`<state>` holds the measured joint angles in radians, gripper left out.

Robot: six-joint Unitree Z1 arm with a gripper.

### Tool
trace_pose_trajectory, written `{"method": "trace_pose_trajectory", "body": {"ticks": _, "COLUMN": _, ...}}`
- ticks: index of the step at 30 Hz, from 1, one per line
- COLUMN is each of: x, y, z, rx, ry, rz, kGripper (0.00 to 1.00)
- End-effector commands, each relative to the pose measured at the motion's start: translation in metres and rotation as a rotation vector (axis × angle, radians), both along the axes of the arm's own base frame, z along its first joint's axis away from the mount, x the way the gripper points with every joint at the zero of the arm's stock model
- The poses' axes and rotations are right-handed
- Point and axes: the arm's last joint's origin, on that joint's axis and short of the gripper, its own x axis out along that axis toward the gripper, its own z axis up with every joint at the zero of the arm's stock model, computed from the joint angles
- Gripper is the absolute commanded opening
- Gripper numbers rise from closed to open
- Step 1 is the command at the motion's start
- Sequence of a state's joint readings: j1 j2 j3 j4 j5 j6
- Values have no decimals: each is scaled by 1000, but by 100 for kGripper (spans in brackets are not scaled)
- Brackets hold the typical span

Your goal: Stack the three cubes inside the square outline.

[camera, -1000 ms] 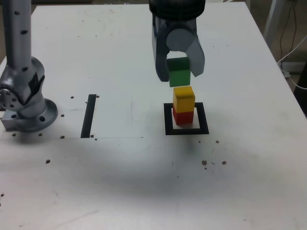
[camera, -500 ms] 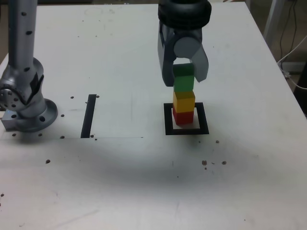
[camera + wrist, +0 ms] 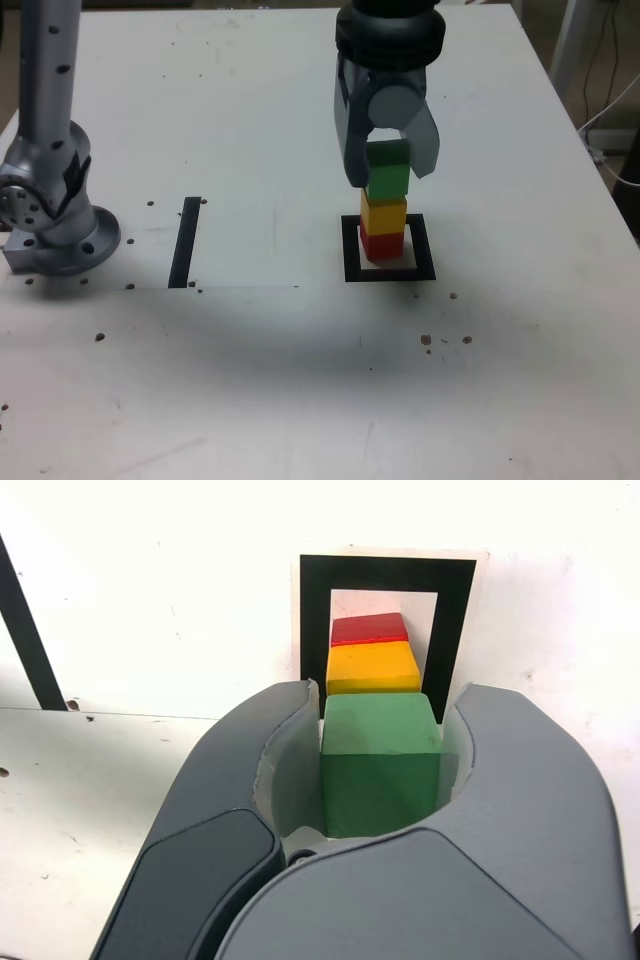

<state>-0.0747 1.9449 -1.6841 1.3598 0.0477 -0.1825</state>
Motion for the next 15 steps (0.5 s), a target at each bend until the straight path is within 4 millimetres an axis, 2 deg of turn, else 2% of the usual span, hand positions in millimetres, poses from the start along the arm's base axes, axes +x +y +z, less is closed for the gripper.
{"method": "trace_pose_trajectory", "body": {"ticks": 1, "x": 2, "y": 1, "z": -4, "rx": -1, "ry": 6, "rz": 0, "kGripper": 9}}
{"method": "trace_pose_trajectory", "body": {"ticks": 10, "x": 5, "y": 3, "z": -9, "rx": -13, "ry": 11, "rz": -5, "kGripper": 19}}
{"method": "trace_pose_trajectory", "body": {"ticks": 13, "x": 4, "y": 3, "z": -10, "rx": -18, "ry": 14, "rz": -6, "kGripper": 25}}
{"method": "trace_pose_trajectory", "body": {"ticks": 15, "x": 4, "y": 3, "z": -10, "rx": -25, "ry": 18, "rz": -7, "kGripper": 34}}
